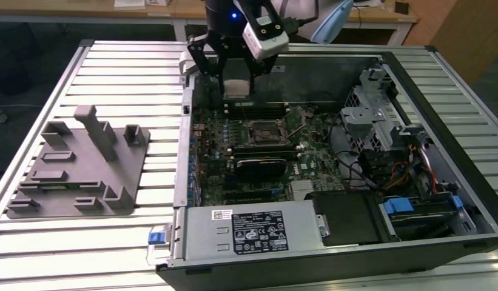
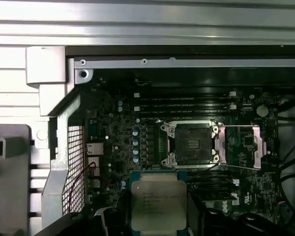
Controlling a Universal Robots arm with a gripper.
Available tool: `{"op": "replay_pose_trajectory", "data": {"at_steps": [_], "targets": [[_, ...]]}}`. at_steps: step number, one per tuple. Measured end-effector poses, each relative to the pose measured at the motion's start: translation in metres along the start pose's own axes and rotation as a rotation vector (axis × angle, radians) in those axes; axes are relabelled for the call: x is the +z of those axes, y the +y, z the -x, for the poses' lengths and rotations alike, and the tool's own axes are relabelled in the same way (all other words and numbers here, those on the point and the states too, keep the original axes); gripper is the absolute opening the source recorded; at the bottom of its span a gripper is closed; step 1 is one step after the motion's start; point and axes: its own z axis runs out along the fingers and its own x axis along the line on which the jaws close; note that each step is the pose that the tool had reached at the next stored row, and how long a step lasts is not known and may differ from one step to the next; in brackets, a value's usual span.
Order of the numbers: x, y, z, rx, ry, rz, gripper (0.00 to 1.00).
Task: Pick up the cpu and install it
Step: 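Pick up the cpu and move it towards the insertion slot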
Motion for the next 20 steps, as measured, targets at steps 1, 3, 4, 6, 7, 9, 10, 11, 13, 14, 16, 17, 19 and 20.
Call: {"op": "replay_pose_trajectory", "data": {"at_steps": [1,3,4,6,7,9,10,11,13,14,16,17,19,20], "targets": [[0.0018,0.0009,0.0016,0.0,0.0002,0.0,0.55],[0.0049,0.0023,0.006,0.0,0.0006,0.0,0.55],[0.0061,0.0027,0.0088,0.0,0.0008,-0.0001,0.55],[0.0083,0.0032,0.0151,0.0,0.0009,0.0,0.55],[0.0093,0.0033,0.0184,0.0,0.0009,0.0,0.55],[0.0115,0.0034,0.0247,0.0,0.0009,-0.0001,0.55],[0.0127,0.0035,0.0281,0.0,0.0009,0.0,0.55],[0.0138,0.0035,0.0312,0.0,0.001,-0.0001,0.55],[0.0166,0.0035,0.0362,0.0,0.0009,0.0,0.55],[0.0181,0.0035,0.0381,0.0,0.001,-0.0001,0.55],[0.0216,0.0035,0.0415,0.0,0.001,0.0,0.55],[0.0233,0.0035,0.0431,0.0,0.0011,0.0,0.55],[0.0271,0.0035,0.0459,0.0,0.0013,-0.0001,0.55],[0.029,0.0034,0.0471,0.0,0.0014,-0.0001,0.55]]}}
